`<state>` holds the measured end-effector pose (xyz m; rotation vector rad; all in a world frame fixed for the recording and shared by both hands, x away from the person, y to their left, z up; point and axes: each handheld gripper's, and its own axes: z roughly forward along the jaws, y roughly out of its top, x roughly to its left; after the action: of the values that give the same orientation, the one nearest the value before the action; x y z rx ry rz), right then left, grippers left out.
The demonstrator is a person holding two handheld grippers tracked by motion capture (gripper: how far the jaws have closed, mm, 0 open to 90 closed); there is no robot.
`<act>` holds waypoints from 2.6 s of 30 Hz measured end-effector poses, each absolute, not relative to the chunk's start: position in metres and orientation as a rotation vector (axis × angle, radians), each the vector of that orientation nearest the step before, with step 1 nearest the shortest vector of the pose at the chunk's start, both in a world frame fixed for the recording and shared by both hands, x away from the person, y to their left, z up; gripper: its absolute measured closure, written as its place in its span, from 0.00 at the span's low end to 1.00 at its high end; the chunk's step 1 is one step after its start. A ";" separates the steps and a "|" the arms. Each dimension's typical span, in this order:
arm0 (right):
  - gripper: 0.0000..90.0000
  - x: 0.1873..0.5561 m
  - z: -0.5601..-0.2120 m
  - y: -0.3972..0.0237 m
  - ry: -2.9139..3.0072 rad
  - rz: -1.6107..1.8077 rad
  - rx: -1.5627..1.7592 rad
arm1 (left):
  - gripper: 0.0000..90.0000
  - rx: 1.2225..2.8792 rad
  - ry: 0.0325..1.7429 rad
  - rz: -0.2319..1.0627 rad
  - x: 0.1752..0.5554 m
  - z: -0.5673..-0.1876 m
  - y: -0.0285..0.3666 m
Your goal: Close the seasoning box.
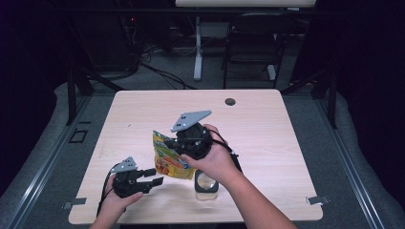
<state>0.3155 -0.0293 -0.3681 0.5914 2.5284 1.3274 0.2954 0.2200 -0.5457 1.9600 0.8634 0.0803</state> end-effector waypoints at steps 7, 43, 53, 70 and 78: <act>1.00 0.313 -0.365 -0.023 2.540 1.333 0.568 | 0.54 1.970 0.848 0.054 0.295 -0.548 0.215; 1.00 0.316 -0.375 -0.030 2.543 1.328 0.549 | 0.50 1.952 0.829 0.009 0.295 -0.539 0.221; 1.00 0.317 -0.383 -0.039 2.553 1.318 0.568 | 0.50 1.925 0.852 0.017 0.297 -0.536 0.231; 1.00 0.317 -0.421 -0.052 2.593 1.321 0.621 | 0.52 1.932 0.904 0.049 0.299 -0.542 0.242; 0.99 0.316 -0.433 -0.057 2.608 1.306 0.638 | 0.53 1.944 0.913 0.053 0.298 -0.545 0.243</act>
<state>0.3160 -0.0572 -0.4330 0.6380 2.6080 1.3060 0.2984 0.2431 -0.5445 1.9436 0.9129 0.0531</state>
